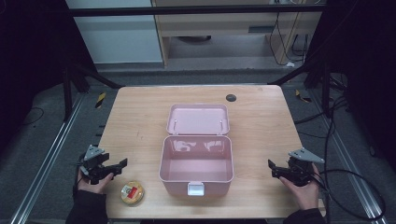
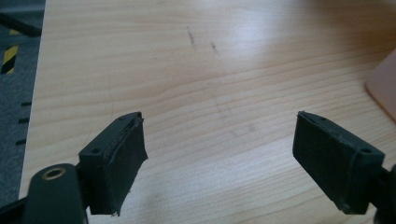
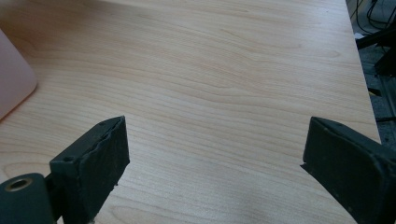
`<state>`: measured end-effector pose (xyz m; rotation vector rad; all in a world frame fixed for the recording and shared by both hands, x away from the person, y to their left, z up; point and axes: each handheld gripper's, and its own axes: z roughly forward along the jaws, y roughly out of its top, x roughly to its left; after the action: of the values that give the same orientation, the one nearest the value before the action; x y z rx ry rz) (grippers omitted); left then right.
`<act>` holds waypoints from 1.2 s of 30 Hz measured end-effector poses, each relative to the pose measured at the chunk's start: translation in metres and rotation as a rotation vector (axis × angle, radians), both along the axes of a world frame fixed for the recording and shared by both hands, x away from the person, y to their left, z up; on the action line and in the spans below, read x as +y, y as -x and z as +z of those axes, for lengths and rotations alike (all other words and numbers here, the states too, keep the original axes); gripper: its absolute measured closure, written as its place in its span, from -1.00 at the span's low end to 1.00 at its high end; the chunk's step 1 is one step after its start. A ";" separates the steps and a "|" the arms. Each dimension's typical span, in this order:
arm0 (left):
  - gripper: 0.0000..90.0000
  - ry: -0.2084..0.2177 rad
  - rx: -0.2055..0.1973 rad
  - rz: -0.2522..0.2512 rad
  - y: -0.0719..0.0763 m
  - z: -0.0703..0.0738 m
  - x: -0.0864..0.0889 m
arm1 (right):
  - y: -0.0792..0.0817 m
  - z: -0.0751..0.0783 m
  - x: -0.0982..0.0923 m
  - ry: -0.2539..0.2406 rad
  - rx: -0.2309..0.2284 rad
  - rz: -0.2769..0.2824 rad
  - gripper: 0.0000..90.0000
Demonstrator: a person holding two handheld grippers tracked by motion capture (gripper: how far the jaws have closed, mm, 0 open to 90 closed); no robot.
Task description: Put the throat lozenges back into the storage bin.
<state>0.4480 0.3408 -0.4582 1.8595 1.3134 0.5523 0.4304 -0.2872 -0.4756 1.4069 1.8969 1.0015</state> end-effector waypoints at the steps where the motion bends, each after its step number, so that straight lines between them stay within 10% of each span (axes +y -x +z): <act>1: -0.65 0.001 -0.005 -0.014 0.001 0.004 0.000 | 0.001 0.000 0.000 0.003 -0.005 -0.003 -0.83; 15: -0.67 -0.041 -0.020 -0.234 0.009 0.057 0.007 | 0.004 0.002 0.002 0.042 -0.050 -0.019 -0.84; 36: -0.71 -0.204 0.093 -0.564 0.018 0.062 -0.014 | 0.004 -0.003 0.002 0.062 -0.043 -0.004 -0.86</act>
<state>0.4303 0.3268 -0.3961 2.3232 0.7462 0.3073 0.4259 -0.2854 -0.4787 1.3428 1.8772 0.9560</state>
